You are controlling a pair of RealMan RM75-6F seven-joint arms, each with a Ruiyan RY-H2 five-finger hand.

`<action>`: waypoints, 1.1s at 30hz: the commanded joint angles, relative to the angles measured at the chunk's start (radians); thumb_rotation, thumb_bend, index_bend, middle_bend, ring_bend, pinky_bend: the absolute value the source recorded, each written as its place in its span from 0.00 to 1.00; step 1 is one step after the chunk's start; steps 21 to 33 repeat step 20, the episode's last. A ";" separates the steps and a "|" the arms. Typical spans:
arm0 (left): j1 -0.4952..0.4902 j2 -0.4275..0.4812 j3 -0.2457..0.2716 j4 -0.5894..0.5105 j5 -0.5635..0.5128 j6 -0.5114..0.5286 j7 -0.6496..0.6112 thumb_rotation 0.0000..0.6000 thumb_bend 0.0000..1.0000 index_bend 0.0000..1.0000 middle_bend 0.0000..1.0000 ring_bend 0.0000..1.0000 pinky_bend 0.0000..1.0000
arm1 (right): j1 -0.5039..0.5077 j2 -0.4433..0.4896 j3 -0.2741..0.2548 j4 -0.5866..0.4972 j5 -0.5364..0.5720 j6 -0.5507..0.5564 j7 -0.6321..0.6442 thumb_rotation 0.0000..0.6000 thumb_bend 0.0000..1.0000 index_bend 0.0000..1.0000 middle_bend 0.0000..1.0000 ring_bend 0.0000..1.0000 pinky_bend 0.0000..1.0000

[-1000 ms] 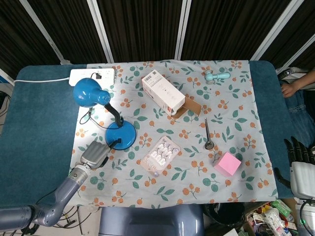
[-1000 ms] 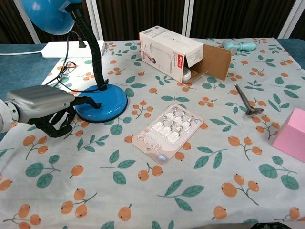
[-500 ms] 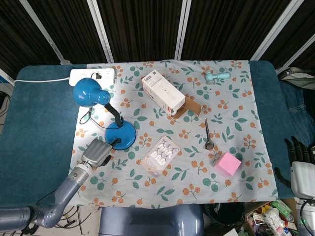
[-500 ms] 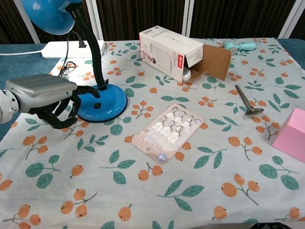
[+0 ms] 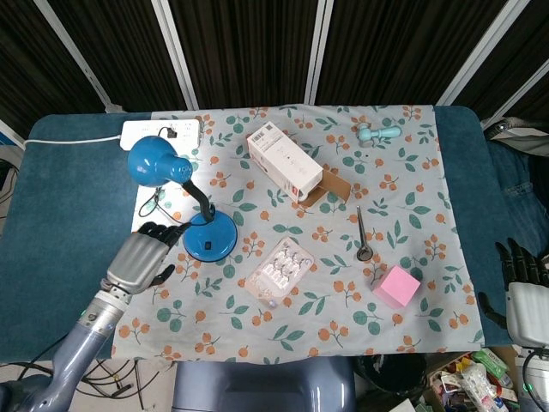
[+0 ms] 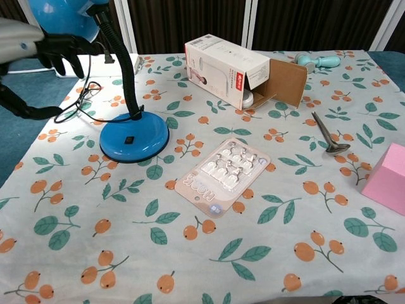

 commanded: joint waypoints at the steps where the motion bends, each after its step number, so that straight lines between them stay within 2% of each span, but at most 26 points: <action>1: 0.067 0.095 0.022 -0.045 0.069 0.084 -0.042 1.00 0.29 0.08 0.17 0.15 0.20 | -0.001 0.000 0.000 -0.002 -0.001 0.002 -0.002 1.00 0.23 0.00 0.00 0.05 0.10; 6: 0.135 0.181 0.043 0.018 0.129 0.156 -0.130 1.00 0.27 0.07 0.13 0.10 0.12 | -0.002 -0.001 -0.002 -0.005 -0.008 0.007 -0.006 1.00 0.23 0.00 0.00 0.05 0.10; 10: 0.177 0.224 0.055 0.090 0.149 0.173 -0.239 1.00 0.22 0.07 0.12 0.07 0.07 | -0.002 -0.002 -0.003 -0.008 -0.012 0.010 -0.010 1.00 0.23 0.00 0.00 0.05 0.10; 18: 0.208 0.234 0.040 0.204 0.150 0.156 -0.389 1.00 0.22 0.07 0.11 0.06 0.06 | -0.003 -0.004 -0.002 -0.008 -0.015 0.014 -0.010 1.00 0.23 0.00 0.00 0.05 0.10; 33: 0.208 0.230 0.037 0.218 0.157 0.146 -0.404 1.00 0.22 0.07 0.11 0.06 0.06 | -0.003 -0.004 -0.001 -0.007 -0.014 0.014 -0.010 1.00 0.23 0.00 0.00 0.05 0.10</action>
